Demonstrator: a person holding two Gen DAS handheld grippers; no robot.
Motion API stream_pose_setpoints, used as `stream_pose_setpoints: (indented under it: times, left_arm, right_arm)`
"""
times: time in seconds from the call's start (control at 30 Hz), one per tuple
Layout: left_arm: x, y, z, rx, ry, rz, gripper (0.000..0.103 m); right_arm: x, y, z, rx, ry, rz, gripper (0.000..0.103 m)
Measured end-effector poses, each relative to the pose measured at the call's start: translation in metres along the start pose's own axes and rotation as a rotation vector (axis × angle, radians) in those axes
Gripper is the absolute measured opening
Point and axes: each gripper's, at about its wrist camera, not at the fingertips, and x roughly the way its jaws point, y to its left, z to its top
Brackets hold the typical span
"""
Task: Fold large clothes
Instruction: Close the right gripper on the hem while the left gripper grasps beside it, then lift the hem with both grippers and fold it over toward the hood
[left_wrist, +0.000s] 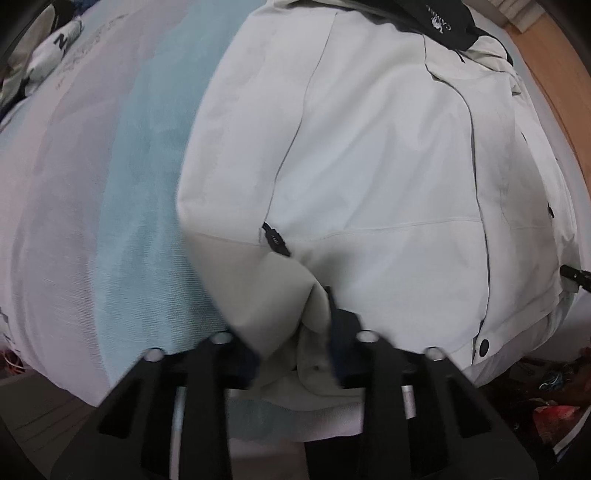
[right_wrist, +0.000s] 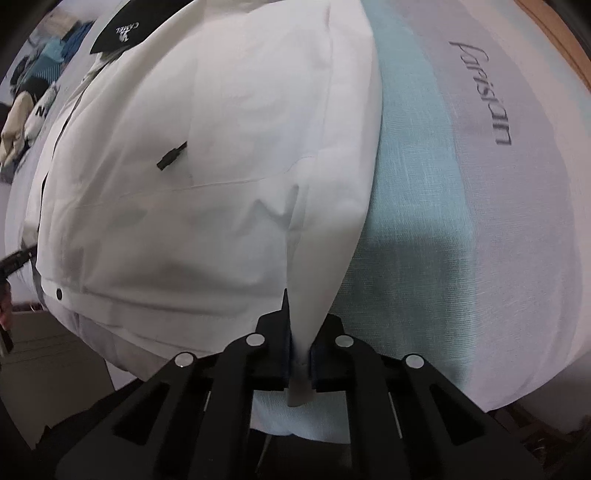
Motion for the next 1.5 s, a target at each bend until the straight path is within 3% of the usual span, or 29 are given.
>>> stream_pose_setpoints:
  times: [0.17, 0.47, 0.7, 1.13, 1.5]
  left_arm:
    - [-0.013, -0.010, 0.001, 0.025, -0.002, 0.032, 0.010]
    - [-0.046, -0.007, 0.005, 0.044, 0.012, 0.036, 0.009]
    - [-0.077, -0.001, 0.014, 0.054, 0.039, 0.046, 0.009]
    - [-0.125, -0.019, 0.053, 0.083, 0.089, 0.081, 0.009]
    - [-0.140, -0.014, 0.093, 0.136, 0.120, 0.026, 0.009]
  right_arm:
    - [-0.012, 0.007, 0.006, -0.034, 0.004, -0.004, 0.006]
    - [-0.041, 0.025, 0.007, -0.087, 0.018, 0.008, 0.006]
    - [-0.053, 0.020, 0.020, -0.106, 0.057, 0.065, 0.006]
    - [-0.084, 0.010, 0.052, -0.120, 0.095, 0.165, 0.005]
    - [-0.117, 0.017, 0.088, -0.115, 0.078, 0.116, 0.005]
